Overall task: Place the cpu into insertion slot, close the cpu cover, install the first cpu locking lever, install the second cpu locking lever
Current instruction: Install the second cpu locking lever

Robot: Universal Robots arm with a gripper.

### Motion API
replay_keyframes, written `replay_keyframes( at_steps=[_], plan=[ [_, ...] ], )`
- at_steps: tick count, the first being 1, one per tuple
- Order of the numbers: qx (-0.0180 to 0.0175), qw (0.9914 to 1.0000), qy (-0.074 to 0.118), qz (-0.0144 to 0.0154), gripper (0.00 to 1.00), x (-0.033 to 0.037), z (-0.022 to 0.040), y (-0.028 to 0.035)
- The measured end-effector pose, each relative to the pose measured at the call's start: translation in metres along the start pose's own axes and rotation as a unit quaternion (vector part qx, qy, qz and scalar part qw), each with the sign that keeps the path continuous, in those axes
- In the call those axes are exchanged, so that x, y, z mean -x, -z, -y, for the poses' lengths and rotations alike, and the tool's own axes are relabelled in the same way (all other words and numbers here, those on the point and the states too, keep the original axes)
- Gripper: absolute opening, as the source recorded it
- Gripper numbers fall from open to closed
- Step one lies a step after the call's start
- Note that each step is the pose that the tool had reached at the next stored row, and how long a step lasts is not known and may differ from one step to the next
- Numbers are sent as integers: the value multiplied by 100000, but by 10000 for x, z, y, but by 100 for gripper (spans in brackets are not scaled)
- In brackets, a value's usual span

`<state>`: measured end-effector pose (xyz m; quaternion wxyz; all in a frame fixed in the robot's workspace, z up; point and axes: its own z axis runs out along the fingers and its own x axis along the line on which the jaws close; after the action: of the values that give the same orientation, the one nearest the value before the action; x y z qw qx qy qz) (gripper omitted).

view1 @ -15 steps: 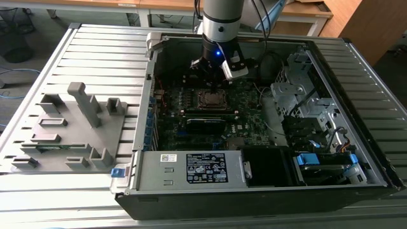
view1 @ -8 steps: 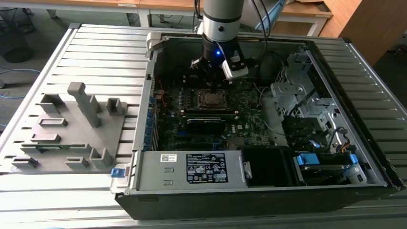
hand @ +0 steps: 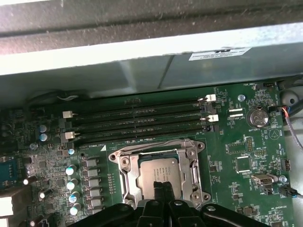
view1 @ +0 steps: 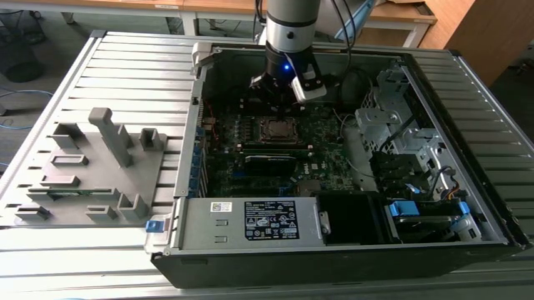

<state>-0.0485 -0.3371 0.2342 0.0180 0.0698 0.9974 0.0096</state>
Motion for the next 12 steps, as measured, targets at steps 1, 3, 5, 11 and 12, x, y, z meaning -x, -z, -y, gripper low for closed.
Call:
replay_keyframes(
  at_steps=[1, 3, 5, 11, 12],
  plan=[
    [19, 100000, -4, 9, 11, 0, -1, 5],
    [23, 100000, -2, 10, 11, 1, -1, 20],
    [37, 100000, -3, 16, 11, 1, -2, 28],
    [17, 100000, 5, 5, 11, 3, 7, 32],
    [30, 100000, 0, 12, 11, 3, 12, 31]
  ],
)
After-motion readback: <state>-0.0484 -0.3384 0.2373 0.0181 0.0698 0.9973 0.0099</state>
